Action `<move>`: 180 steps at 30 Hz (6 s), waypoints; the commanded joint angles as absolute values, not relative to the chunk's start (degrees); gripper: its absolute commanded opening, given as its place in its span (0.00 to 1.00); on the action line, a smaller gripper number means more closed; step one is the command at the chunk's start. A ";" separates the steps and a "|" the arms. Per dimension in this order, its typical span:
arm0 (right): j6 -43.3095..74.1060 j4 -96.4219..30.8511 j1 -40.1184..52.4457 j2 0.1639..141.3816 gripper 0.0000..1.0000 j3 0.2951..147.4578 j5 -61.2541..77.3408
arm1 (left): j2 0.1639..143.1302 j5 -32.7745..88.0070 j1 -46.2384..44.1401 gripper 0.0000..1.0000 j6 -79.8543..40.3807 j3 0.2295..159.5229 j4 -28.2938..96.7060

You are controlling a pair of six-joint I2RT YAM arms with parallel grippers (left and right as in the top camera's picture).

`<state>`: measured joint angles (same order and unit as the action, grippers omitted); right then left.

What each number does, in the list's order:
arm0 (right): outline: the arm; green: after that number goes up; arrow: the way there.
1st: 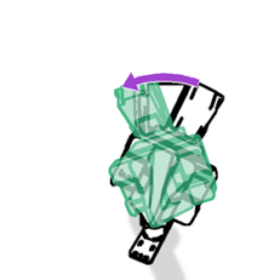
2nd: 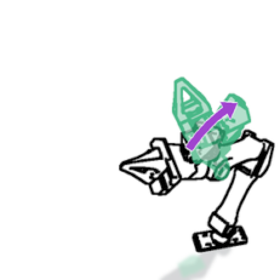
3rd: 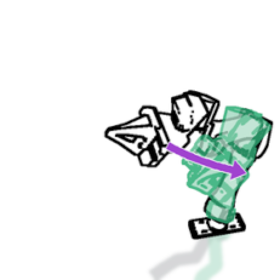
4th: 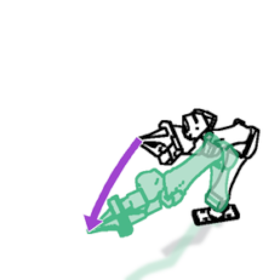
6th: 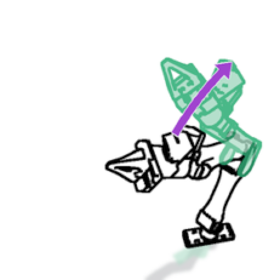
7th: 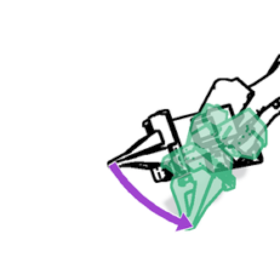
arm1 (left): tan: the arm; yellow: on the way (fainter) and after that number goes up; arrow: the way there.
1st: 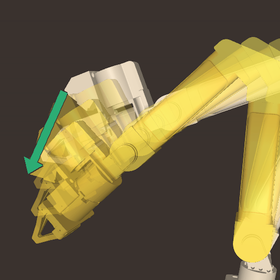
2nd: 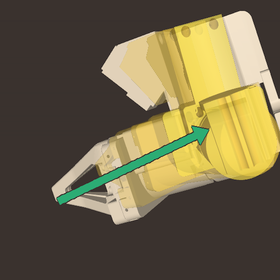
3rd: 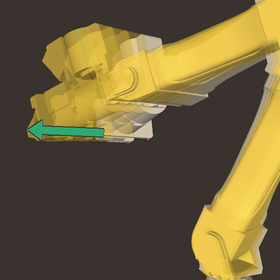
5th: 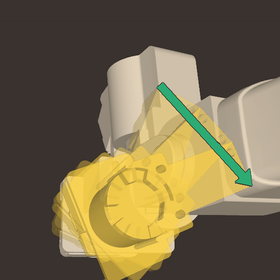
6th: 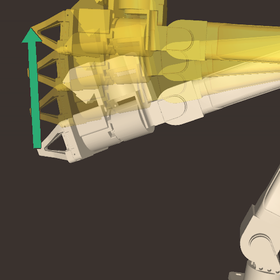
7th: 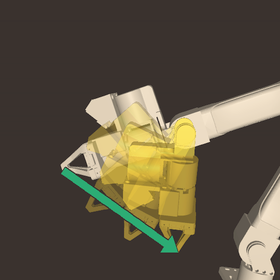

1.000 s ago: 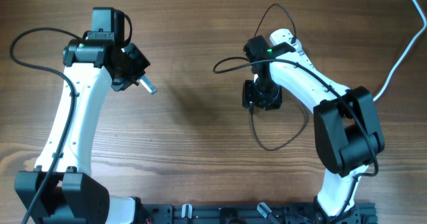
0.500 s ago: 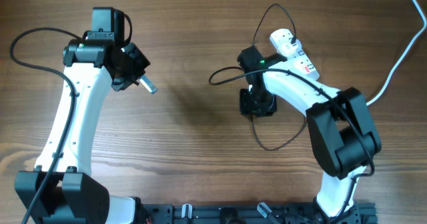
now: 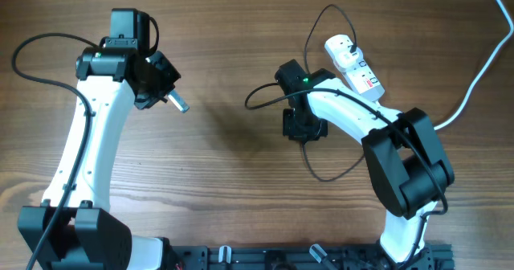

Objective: Plug charger to phone and switch on socket
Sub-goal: 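Grasp the black USB-C cable plug with the right gripper and lift it, then bring the plug toward the phone's bottom port held by the left gripper, then push the USB-C plug into the phone's bottom port with the right gripper, then open the right gripper and withdraw it from the plugged phone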

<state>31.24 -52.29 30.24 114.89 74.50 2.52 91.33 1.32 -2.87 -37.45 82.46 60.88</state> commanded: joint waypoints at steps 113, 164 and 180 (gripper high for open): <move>22.70 -52.86 42.15 80.71 0.05 83.72 11.84 | 91.31 72.23 -8.64 0.04 -15.35 82.46 37.08; 16.97 -43.44 41.91 78.87 0.57 85.41 4.91 | 91.31 63.53 -8.64 0.04 -13.72 82.46 45.01; 33.21 -66.74 22.83 75.31 0.99 87.64 -7.68 | 110.56 46.74 -14.04 0.04 -7.55 82.39 49.54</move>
